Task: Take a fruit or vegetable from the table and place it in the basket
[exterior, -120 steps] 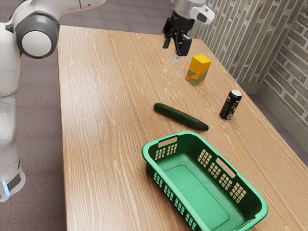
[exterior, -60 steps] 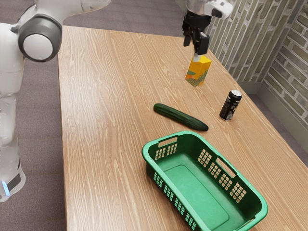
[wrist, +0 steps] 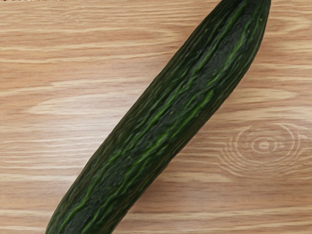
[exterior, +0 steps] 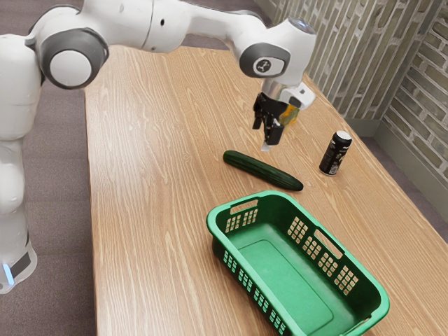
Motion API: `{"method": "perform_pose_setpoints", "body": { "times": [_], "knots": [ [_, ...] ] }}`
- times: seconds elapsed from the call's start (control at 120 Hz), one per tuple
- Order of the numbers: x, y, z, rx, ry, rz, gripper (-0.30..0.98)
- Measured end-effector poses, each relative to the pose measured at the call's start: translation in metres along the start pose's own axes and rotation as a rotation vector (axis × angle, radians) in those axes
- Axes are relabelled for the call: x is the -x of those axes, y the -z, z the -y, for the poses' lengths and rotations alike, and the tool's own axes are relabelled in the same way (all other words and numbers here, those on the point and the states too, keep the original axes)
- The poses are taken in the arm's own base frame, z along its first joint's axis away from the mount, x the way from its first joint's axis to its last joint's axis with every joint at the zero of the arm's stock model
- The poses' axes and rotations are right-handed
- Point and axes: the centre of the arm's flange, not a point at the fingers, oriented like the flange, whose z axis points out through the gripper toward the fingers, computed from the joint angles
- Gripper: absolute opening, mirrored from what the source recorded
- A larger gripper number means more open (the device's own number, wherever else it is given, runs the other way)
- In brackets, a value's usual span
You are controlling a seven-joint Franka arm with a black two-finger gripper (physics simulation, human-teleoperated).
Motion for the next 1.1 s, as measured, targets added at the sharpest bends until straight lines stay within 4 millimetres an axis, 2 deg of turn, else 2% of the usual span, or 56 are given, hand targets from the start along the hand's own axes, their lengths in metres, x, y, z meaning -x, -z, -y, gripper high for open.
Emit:
{"method": "perform_pose_setpoints", "body": {
  "times": [0.092, 0.375, 0.65, 0.75, 0.942, 1.1],
  "knots": [
    [0.001, -0.014, 0.004, 0.002, -0.032, -0.027, 0.69],
    [0.009, -0.026, 0.002, -0.003, -0.145, -0.075, 0.69],
    [0.004, -0.046, 0.000, -0.006, -0.269, -0.085, 0.69],
    [0.003, -0.059, -0.001, -0.003, -0.303, -0.073, 0.69],
    [0.002, -0.062, -0.001, -0.006, -0.351, -0.082, 0.69],
    [0.001, -0.072, 0.009, -0.005, -0.365, -0.072, 0.69]
  ]
}}
